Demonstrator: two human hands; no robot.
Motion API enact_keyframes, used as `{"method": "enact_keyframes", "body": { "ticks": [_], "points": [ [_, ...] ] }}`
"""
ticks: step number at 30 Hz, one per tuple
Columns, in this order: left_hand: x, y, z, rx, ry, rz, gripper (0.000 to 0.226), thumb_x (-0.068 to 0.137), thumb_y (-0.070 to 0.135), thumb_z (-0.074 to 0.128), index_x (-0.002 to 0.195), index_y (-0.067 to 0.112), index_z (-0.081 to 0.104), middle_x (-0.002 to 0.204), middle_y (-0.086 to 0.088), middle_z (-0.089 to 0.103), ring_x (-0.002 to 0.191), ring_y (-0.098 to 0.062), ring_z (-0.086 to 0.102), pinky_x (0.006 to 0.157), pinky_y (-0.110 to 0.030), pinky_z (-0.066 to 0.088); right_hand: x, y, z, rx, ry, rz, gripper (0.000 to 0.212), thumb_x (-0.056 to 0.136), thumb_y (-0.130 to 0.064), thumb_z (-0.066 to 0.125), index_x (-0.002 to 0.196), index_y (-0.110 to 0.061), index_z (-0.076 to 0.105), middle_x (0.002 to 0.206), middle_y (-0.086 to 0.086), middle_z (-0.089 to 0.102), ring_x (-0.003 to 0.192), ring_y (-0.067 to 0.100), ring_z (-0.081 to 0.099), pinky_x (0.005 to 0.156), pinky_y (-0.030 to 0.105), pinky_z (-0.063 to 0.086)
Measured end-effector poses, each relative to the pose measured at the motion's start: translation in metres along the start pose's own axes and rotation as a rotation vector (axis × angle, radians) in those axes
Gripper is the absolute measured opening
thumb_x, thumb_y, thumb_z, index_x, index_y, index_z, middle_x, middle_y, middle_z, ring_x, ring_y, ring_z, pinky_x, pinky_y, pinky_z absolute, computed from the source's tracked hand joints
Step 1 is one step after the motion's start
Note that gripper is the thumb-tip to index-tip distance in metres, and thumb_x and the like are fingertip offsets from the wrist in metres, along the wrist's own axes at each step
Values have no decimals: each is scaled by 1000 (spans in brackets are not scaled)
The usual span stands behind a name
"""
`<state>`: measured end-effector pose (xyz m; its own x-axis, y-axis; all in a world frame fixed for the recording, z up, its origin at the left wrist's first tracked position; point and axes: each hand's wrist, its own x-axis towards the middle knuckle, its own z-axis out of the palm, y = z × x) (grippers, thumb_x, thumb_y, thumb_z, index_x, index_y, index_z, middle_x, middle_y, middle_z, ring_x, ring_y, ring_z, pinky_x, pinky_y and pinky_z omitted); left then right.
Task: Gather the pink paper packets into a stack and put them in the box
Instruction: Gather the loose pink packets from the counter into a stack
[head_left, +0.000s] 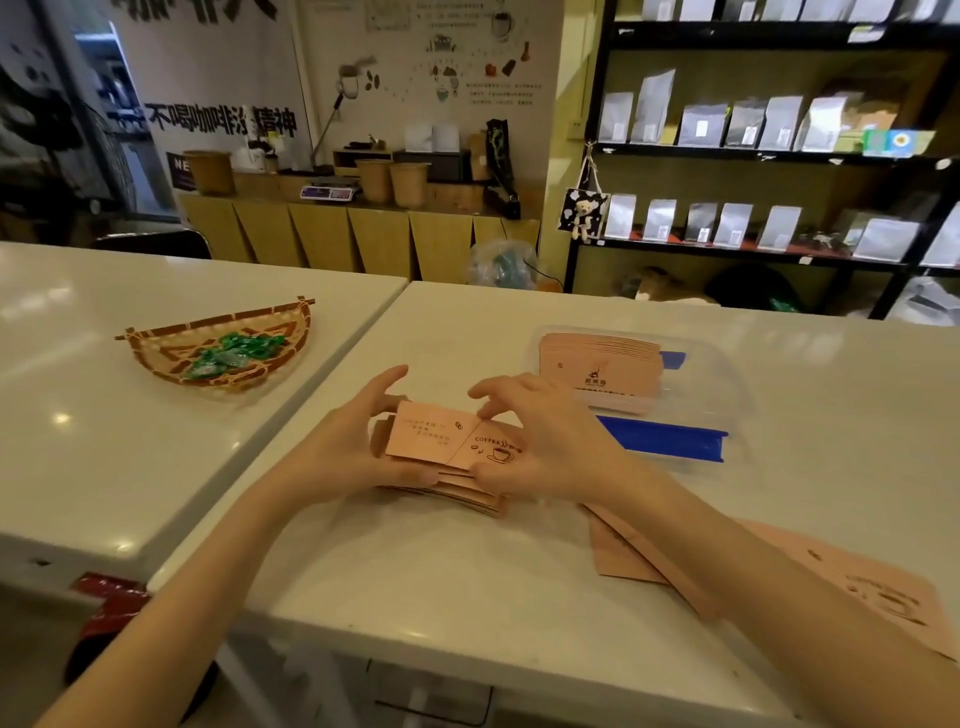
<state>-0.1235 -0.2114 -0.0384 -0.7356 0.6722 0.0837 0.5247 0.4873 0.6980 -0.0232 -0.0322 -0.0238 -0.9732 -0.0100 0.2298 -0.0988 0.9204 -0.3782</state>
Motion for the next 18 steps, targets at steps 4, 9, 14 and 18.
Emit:
{"method": "enact_keyframes", "body": {
  "ticks": [4,9,14,18],
  "points": [
    [-1,11,-1,123,-30,42,101,55,45,77,137,35,19,143,7,35,132,-17,28,106,-31,28,-3,3,2,-26,-34,-2,65,73,-44,62,131,-29,35,132,-8,51,126,13,34,104,30,27],
    [-1,47,14,231,-32,269,72,62,50,71,126,33,43,143,9,34,132,-7,24,108,-30,22,-24,12,-18,48,66,8,63,74,-46,63,129,-31,39,129,-10,51,120,6,38,96,25,33],
    [0,94,42,120,-153,460,62,60,62,60,111,61,26,126,30,37,114,11,33,95,-10,26,-59,35,-48,128,142,86,48,72,-44,66,116,-36,49,121,-14,54,109,0,48,91,20,41],
    [7,116,66,106,-300,562,68,65,51,67,113,65,21,116,47,28,103,30,28,83,4,27,-96,51,-74,185,187,218,52,71,-37,70,118,-35,48,107,-21,57,99,-8,53,84,9,41]
  ]
}}
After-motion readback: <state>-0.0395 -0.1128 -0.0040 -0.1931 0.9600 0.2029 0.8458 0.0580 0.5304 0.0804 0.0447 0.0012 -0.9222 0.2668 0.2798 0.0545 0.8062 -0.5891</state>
